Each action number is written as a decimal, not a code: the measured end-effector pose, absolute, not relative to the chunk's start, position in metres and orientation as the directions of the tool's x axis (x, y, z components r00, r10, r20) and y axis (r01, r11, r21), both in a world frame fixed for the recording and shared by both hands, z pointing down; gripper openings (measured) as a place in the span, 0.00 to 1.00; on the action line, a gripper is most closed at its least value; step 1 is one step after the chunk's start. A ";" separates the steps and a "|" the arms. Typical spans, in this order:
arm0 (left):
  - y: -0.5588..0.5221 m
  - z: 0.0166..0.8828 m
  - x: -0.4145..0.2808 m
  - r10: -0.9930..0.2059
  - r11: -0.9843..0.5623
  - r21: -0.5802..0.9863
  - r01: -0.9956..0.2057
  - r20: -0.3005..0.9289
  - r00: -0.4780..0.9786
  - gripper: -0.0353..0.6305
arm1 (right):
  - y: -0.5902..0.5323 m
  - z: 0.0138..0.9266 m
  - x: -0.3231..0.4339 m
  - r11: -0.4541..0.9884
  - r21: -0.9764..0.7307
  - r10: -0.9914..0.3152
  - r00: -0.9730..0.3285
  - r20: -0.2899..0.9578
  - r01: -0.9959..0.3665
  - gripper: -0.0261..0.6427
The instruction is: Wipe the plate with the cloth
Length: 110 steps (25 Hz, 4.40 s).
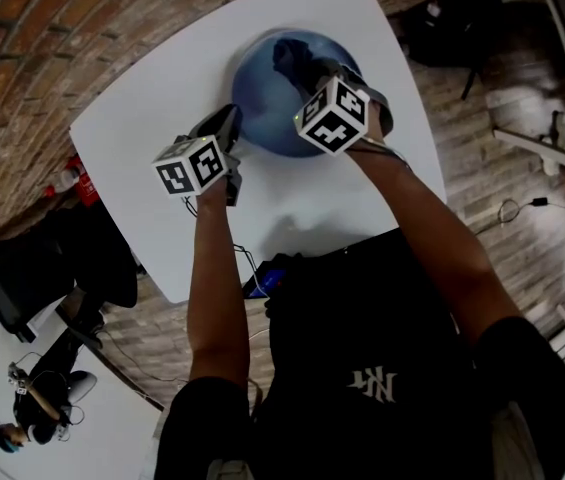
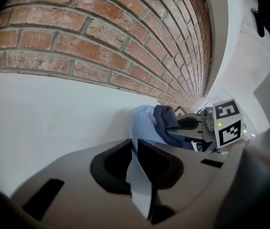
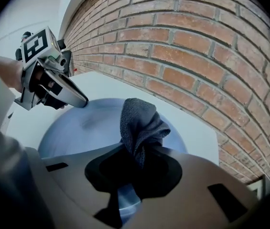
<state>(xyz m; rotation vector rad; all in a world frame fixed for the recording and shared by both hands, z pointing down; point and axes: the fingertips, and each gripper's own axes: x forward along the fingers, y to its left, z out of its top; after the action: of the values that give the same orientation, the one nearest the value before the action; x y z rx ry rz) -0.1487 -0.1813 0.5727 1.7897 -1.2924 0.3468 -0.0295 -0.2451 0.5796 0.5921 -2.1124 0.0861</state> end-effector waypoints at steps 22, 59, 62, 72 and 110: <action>-0.178 0.576 -0.143 -0.609 -0.088 0.499 -0.862 0.658 0.443 0.12 | -0.266 0.580 0.022 0.844 0.226 -0.428 -0.356 0.831 -0.487 0.16; -0.178 0.576 -0.142 -0.617 -0.064 0.505 -0.861 0.658 0.432 0.11 | -0.167 0.581 -0.111 0.872 -0.222 -0.148 -0.667 0.730 -0.436 0.16; -0.178 0.576 -0.142 -0.619 -0.063 0.505 -0.861 0.657 0.431 0.11 | -0.168 0.582 -0.108 0.879 -0.206 -0.148 -0.658 0.739 -0.430 0.16; -0.178 0.577 -0.144 -0.622 -0.061 0.508 -0.859 0.654 0.431 0.11 | -0.177 0.584 -0.082 0.880 -0.155 -0.179 -0.615 0.768 -0.450 0.16; -0.177 0.577 -0.146 -0.624 -0.063 0.481 -0.874 0.665 0.411 0.11 | -0.233 0.581 0.038 0.829 0.102 -0.350 -0.368 0.861 -0.550 0.16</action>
<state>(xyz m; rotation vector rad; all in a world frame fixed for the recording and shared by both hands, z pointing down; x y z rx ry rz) -0.1463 -0.1771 0.5768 1.7750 -1.3006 0.3527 0.0375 -0.2328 0.5808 0.6658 -1.9935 0.2471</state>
